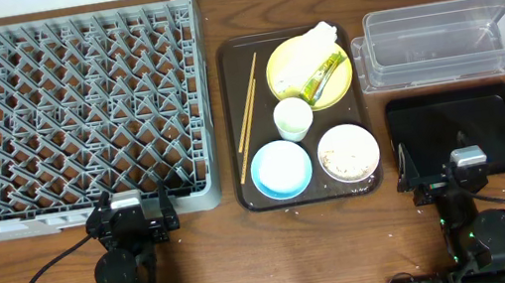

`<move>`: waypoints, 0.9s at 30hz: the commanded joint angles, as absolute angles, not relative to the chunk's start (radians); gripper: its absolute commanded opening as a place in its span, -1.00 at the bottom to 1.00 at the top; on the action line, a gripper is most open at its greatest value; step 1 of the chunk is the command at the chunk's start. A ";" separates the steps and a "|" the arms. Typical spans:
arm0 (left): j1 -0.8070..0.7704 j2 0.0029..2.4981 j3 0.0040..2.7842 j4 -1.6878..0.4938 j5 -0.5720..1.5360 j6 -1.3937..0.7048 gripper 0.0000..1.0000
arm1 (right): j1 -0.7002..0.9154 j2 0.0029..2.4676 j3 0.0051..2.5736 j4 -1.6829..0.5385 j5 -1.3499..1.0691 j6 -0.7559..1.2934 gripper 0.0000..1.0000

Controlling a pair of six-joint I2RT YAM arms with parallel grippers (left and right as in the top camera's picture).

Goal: Sort waste into correct bins and load items into the dishwasher

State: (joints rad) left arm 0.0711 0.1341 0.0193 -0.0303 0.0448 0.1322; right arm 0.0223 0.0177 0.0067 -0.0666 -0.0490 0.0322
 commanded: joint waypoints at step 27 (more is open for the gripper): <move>0.075 0.130 0.004 -0.073 0.007 0.146 0.93 | 0.027 0.016 0.006 -0.065 -0.134 0.014 0.98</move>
